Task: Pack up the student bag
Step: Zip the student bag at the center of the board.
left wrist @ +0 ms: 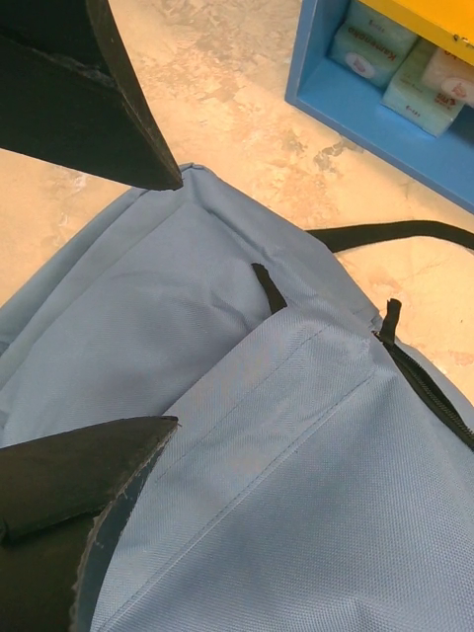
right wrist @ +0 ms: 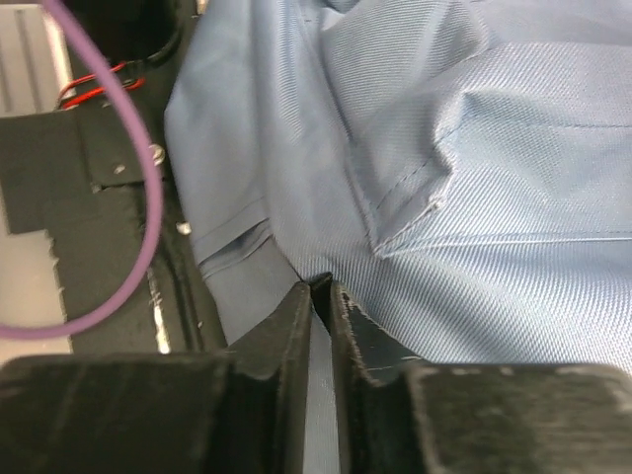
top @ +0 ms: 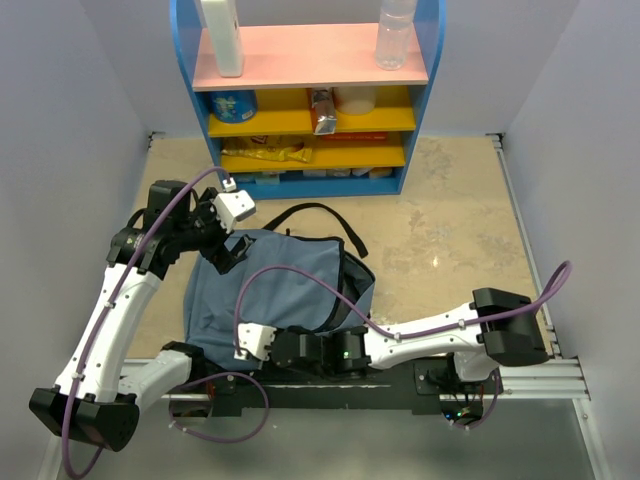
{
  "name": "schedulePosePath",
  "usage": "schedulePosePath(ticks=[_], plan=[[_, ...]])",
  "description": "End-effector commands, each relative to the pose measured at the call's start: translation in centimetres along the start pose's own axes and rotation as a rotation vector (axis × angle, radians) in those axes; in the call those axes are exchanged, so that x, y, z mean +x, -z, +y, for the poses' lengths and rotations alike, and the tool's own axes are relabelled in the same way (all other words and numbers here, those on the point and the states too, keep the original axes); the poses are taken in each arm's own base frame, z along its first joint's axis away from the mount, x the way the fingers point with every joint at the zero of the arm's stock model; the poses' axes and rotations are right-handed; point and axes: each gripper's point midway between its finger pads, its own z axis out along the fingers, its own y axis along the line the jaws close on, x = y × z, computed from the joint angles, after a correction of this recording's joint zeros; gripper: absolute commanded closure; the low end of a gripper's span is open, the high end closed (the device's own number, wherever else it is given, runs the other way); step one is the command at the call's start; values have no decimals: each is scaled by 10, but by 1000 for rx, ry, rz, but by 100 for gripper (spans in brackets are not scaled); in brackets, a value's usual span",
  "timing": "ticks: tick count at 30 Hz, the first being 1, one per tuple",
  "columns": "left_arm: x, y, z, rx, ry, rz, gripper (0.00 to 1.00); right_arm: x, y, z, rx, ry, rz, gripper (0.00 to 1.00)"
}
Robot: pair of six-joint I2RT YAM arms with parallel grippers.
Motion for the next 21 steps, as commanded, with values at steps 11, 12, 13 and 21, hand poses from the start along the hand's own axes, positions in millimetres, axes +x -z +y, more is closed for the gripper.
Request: schedulePosePath(ticks=[11, 12, 13, 21], plan=[[-2, 0, -10, 53, -21, -38, 0, -41, 13, -37, 217, -115, -83, 100], [-5, 0, -15, 79, -30, -56, 0, -49, 25, -45, 235, -137, -112, 100], [-8, 1, -18, 97, -35, -62, 0, -51, 31, -49, 250, -172, -126, 100], [-12, 23, -57, 291, -141, -105, 0, -32, 56, -49, 228, -422, -181, 100]])
